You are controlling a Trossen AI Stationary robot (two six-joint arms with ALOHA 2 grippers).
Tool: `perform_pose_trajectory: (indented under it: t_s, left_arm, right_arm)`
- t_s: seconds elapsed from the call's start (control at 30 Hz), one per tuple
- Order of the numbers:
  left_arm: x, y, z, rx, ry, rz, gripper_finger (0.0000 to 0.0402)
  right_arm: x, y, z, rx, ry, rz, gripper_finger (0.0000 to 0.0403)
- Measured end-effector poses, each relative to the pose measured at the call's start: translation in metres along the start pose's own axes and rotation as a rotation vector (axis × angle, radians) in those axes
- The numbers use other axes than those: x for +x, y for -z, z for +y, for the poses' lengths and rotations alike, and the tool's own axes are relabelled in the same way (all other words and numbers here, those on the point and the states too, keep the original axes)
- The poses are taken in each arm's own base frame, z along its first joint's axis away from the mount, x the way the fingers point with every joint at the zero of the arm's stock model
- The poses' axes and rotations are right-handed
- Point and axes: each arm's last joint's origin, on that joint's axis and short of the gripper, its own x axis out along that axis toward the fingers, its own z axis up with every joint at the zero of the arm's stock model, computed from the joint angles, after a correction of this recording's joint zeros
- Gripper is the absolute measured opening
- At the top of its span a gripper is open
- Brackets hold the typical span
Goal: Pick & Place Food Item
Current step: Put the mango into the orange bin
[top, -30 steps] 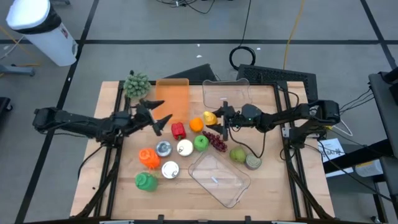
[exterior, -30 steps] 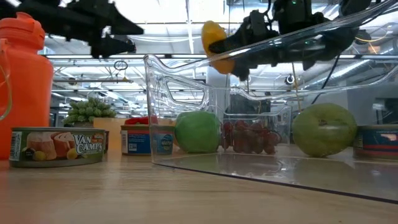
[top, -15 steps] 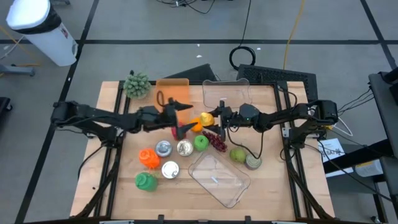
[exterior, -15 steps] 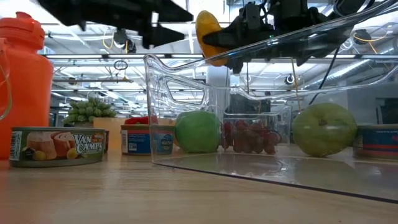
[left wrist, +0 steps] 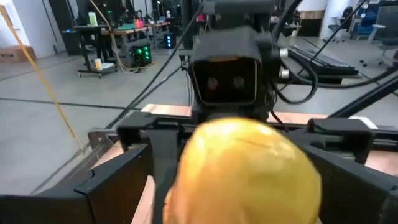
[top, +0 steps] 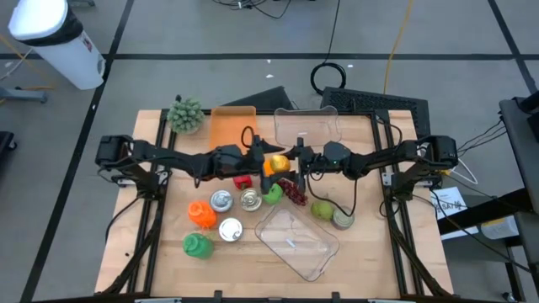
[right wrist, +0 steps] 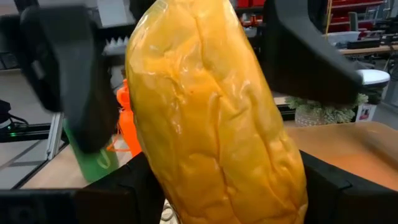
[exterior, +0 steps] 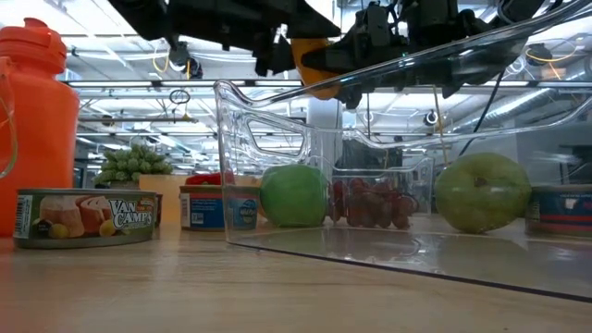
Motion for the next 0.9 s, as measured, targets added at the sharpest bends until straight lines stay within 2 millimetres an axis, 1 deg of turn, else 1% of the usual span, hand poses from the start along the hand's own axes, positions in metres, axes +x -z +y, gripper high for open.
perform_pose_trajectory:
  t_s: [0.07,0.13,0.2,0.33,0.37,0.5,0.53,0.63,0.7,0.77,0.83,0.9]
  left_arm:
    - [0.001,0.000,0.000,0.013,0.004,0.010,0.0388]
    - [0.001,-0.003,0.000,0.027,0.015,-0.001,0.0361]
    - [0.000,-0.004,0.000,0.028,0.015,0.006,0.0320]
    - [-0.001,-0.003,0.000,0.033,0.017,0.022,0.0217]
    - [-0.001,-0.003,0.000,0.033,0.017,0.024,0.0208]
    - [-0.004,-0.005,0.000,0.036,0.016,0.043,0.0208]
    - [-0.008,-0.008,0.001,0.038,0.008,0.054,0.0208]
    - [-0.025,-0.027,0.006,0.056,-0.059,0.051,0.0208]
    - [-0.041,-0.038,0.011,0.071,-0.145,0.077,0.0208]
    - [-0.055,-0.046,0.017,0.069,-0.258,0.112,0.0208]
    - [-0.069,-0.049,0.026,0.051,-0.382,0.160,0.0208]
    - [-0.078,-0.047,0.037,0.003,-0.493,0.195,0.0208]
  right_arm:
    - [0.000,0.000,0.000,0.001,0.000,0.001,0.0244]
    - [0.000,0.000,0.000,0.009,0.001,0.003,0.0245]
    - [0.000,0.000,0.000,0.025,0.001,0.003,0.0247]
    - [0.000,0.001,0.000,0.028,0.007,0.006,0.0264]
    - [0.000,0.001,0.000,0.028,0.006,0.008,0.0269]
    - [0.000,0.004,-0.001,0.037,0.006,0.044,0.0289]
    - [0.000,0.006,-0.001,0.040,0.009,0.062,0.0294]
    - [-0.006,0.003,0.000,0.036,0.016,0.122,0.0308]
    - [-0.011,-0.003,0.000,0.014,0.031,0.135,0.0315]
    - [-0.018,-0.008,0.000,0.006,0.066,0.181,0.0319]
    - [-0.024,-0.013,0.000,0.000,0.105,0.194,0.0319]
    - [-0.031,-0.020,0.001,-0.009,0.134,0.208,0.0316]
